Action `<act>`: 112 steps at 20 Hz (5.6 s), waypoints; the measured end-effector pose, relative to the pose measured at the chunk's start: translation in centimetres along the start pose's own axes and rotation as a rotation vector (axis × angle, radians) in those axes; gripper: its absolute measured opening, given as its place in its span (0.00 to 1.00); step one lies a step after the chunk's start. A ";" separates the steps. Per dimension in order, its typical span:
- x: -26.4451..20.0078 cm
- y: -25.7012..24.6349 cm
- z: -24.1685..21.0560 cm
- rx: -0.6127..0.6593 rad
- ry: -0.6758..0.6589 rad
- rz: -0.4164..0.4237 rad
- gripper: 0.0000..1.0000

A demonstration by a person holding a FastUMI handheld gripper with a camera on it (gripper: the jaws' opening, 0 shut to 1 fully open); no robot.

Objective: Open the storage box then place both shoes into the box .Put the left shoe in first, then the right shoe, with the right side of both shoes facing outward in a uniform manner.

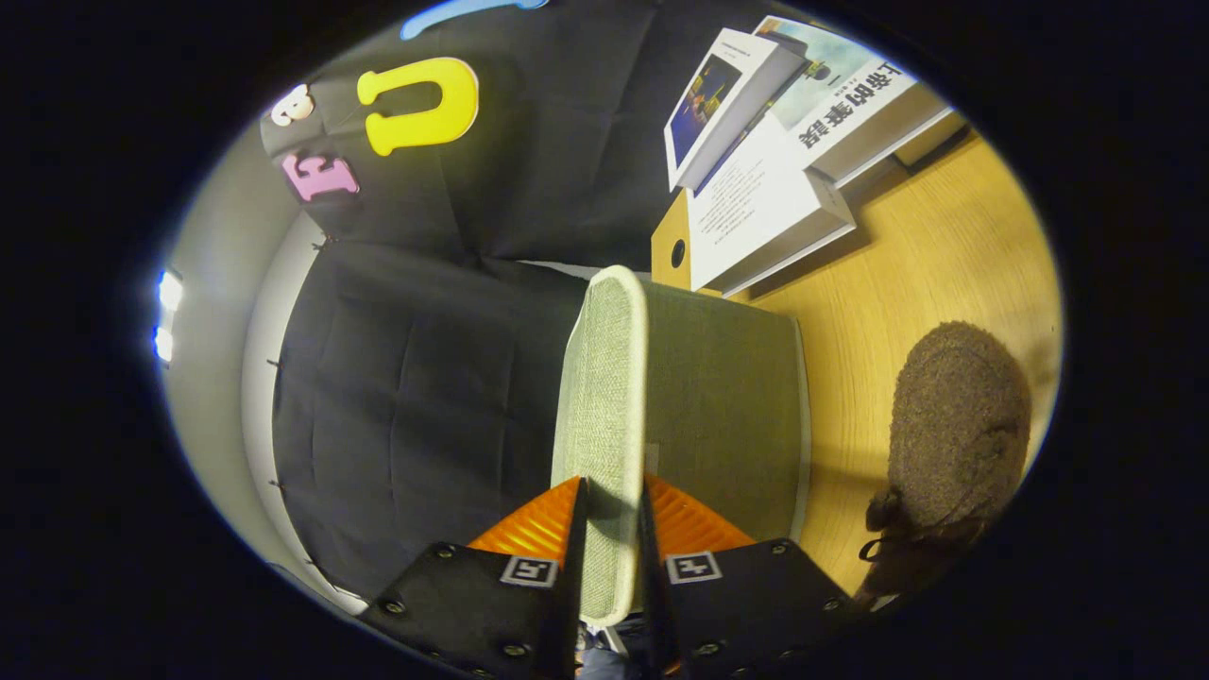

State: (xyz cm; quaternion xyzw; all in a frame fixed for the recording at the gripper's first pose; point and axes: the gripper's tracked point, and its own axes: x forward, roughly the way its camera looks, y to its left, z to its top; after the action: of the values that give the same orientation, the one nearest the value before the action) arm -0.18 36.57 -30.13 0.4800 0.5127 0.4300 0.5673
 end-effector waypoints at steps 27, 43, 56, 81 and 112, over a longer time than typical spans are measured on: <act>11.1 20.2 -3.6 -0.505 0.112 -0.070 0.11; 14.4 21.6 -5.5 -0.696 0.153 -0.139 0.97; -0.7 15.6 2.8 -0.784 -0.103 -0.343 0.97; -15.9 -9.6 0.2 -0.740 -0.004 -0.853 0.97; -10.8 -2.2 3.1 -0.622 0.006 -0.873 0.00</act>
State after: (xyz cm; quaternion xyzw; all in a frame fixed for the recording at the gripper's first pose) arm 1.75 25.27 -30.43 0.0304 0.5146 0.2871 0.8073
